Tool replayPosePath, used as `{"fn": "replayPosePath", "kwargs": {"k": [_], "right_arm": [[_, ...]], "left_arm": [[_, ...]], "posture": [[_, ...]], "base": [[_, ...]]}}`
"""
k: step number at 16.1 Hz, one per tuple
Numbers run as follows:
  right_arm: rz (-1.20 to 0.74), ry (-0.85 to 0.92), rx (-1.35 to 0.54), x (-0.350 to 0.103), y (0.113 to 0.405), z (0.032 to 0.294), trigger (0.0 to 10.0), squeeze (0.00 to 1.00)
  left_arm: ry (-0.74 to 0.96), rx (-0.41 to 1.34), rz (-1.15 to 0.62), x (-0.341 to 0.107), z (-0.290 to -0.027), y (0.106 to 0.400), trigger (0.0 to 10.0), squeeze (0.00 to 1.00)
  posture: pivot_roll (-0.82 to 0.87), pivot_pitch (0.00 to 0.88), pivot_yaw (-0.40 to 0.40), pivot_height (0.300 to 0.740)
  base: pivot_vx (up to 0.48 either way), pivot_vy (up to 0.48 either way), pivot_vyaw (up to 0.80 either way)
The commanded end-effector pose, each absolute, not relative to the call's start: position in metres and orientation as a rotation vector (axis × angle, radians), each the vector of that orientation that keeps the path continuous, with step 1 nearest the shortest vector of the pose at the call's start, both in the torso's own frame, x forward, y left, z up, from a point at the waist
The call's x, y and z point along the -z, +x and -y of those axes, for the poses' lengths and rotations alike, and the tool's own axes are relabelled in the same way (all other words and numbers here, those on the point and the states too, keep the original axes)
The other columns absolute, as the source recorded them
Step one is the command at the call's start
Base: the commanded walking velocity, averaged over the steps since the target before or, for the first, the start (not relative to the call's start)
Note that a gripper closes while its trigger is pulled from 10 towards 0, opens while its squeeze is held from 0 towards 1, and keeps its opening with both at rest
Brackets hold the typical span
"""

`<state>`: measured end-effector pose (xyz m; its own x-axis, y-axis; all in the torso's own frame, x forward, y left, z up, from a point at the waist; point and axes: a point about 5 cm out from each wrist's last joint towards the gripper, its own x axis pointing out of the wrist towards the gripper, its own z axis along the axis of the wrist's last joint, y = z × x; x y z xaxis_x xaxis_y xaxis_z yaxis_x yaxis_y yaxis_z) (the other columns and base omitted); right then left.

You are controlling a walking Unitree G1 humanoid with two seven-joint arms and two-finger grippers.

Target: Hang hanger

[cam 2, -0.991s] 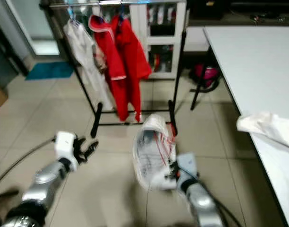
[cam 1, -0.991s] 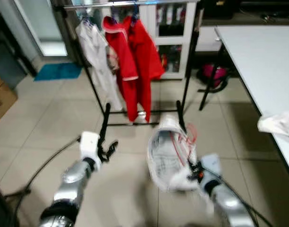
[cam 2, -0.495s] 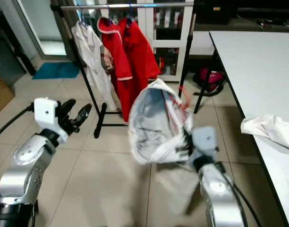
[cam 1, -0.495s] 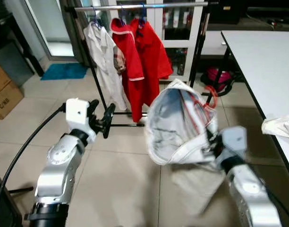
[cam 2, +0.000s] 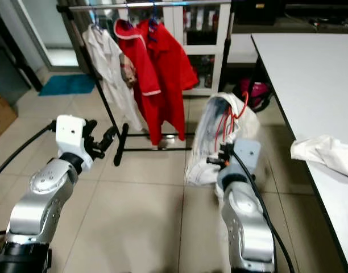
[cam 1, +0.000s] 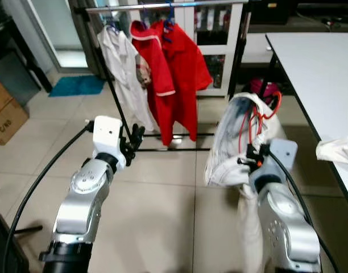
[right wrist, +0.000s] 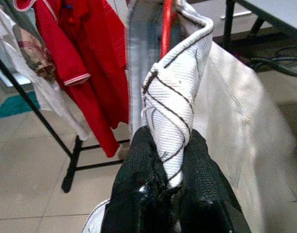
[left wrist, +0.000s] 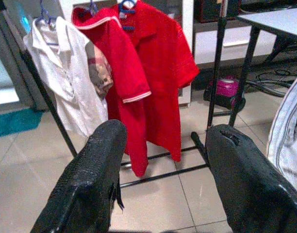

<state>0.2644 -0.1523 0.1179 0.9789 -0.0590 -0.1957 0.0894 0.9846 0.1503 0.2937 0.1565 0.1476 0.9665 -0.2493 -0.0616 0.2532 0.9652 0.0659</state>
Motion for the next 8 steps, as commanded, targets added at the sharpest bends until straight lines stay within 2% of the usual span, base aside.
{"fn": "replayPosePath", "kwargs": {"k": [1,3,8], "right_arm": [[-0.125,0.174,0.033,-0.134,0.270,0.144,10.0,0.00],[-0.114,0.118,0.006,-0.132,0.266,0.142,10.0,0.00],[-0.111,0.133,0.048,-0.134,0.264,0.149,10.0,0.00]], "left_arm": [[0.102,0.241,-0.025,-0.156,-0.158,0.298,10.0,0.00],[0.085,0.197,-0.041,-0.155,-0.165,0.300,10.0,0.00],[0.073,0.221,-0.065,-0.146,-0.158,0.298,10.0,0.00]], "posture": [[-0.15,0.000,0.085,0.740],[-0.15,0.000,0.086,0.740],[-0.19,0.000,0.103,0.740]], "base": [[0.315,0.000,0.00],[0.324,0.000,0.00],[0.360,0.000,0.00]]}}
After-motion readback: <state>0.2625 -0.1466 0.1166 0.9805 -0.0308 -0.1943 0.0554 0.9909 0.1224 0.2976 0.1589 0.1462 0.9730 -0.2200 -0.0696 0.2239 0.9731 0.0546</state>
